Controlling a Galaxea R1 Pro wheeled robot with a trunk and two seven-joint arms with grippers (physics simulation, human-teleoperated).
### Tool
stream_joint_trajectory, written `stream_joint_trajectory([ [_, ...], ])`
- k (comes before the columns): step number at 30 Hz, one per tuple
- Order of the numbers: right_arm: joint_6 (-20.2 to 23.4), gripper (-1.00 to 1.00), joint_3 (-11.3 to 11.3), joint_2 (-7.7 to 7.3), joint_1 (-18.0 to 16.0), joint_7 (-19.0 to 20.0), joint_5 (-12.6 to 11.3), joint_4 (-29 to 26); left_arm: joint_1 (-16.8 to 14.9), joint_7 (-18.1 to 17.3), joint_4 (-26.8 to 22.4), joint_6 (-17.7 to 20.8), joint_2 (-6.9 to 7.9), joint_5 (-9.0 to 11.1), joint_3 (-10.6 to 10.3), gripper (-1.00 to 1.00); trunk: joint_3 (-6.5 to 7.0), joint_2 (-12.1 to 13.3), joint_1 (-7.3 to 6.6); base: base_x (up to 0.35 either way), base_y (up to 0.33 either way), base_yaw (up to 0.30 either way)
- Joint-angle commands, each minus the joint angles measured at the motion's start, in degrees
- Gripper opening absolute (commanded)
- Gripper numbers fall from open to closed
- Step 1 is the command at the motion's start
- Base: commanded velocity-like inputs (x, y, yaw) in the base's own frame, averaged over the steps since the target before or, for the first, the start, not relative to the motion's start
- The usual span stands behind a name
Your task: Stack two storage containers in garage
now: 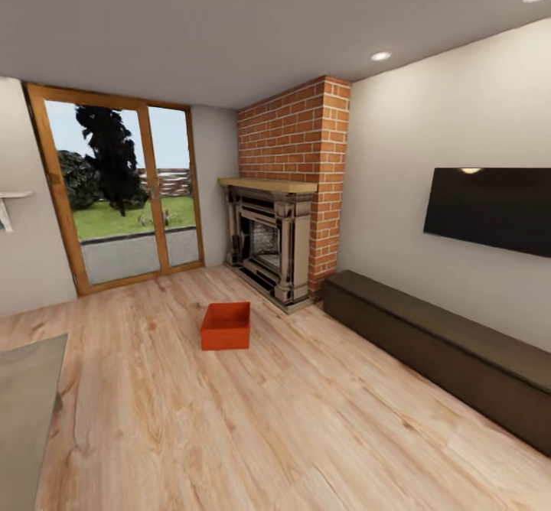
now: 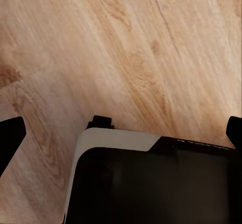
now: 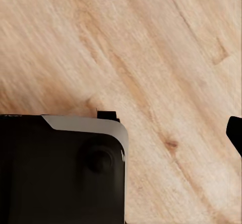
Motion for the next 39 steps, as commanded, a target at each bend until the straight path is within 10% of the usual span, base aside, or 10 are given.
stream_joint_trajectory([
  [1,-0.27,1.0,0.46,0.01,-0.08,-0.24,-0.06,0.17,-0.06,0.0,0.06,-0.17,0.0,0.51,-0.49,1.0,-0.1,-0.07,0.05,0.323,0.0,0.268],
  [39,-0.26,1.0,0.46,-0.17,-0.07,0.35,-0.06,0.17,-0.06,-0.05,0.07,-0.2,0.0,0.51,-0.49,1.0,-0.1,-0.07,0.05,0.323,0.094,0.186],
])
